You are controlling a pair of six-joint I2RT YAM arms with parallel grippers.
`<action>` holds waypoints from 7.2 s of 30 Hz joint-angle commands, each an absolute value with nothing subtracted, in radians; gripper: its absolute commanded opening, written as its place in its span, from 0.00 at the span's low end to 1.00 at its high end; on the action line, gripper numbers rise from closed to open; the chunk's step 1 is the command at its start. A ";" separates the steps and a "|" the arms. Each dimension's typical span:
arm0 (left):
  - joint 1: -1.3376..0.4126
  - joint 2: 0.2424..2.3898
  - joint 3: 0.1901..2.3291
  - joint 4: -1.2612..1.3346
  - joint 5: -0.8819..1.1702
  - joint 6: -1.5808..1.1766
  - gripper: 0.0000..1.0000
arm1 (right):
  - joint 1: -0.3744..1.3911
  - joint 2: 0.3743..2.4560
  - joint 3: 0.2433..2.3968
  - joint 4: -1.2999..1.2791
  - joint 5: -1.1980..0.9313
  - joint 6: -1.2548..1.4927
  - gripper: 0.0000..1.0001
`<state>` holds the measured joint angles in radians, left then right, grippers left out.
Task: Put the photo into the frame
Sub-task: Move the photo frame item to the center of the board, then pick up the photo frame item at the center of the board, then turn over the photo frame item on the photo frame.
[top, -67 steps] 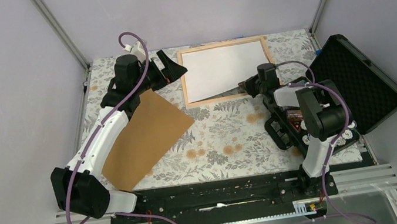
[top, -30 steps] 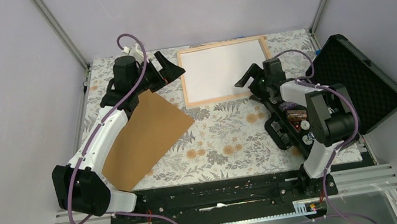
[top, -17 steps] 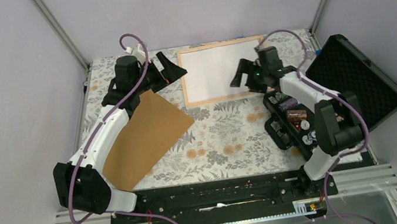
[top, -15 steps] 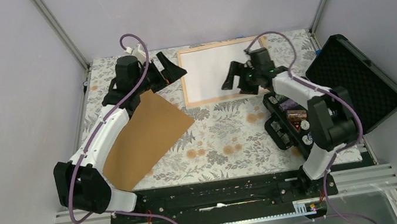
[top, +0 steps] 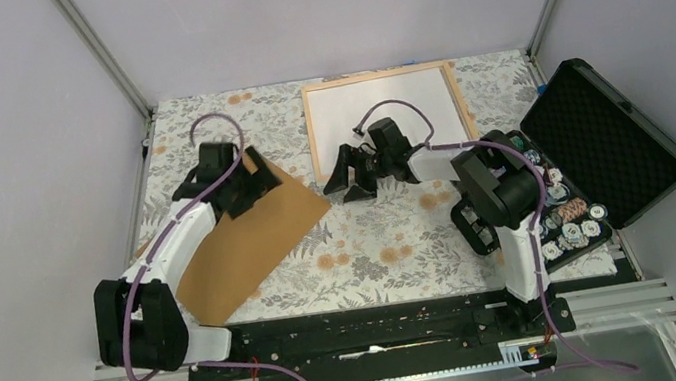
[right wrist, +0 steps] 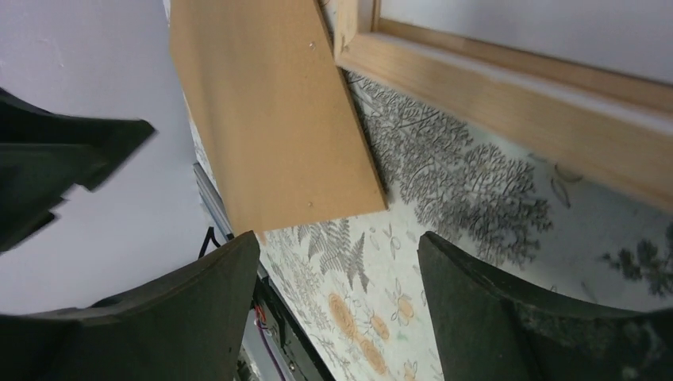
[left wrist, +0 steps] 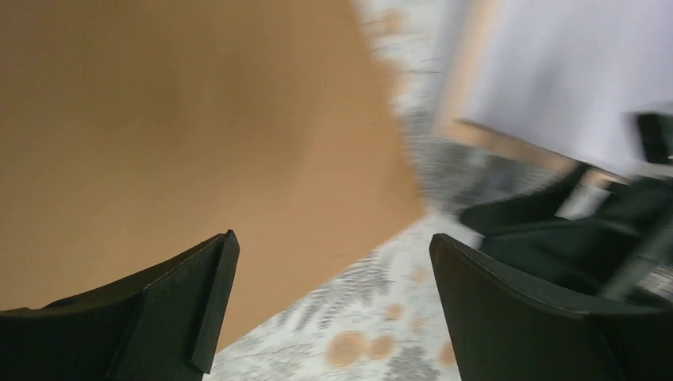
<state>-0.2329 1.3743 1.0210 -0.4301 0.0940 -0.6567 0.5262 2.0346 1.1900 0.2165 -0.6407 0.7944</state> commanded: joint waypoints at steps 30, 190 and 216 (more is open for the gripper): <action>-0.226 1.354 0.552 -0.369 -0.075 -1.109 0.98 | 0.593 2.220 1.378 0.214 -0.799 0.814 0.53; -0.368 1.210 1.167 -0.323 0.057 -0.521 0.99 | 0.582 1.769 2.124 -0.440 0.777 -0.376 0.00; -0.383 1.192 1.164 -0.370 0.017 -0.506 0.99 | 0.611 1.866 2.036 -0.334 0.862 -0.387 0.00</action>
<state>-0.3786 1.2259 1.1622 -0.3946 0.0353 -0.5201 0.5987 1.8954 2.0422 -0.4610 0.7902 -0.3630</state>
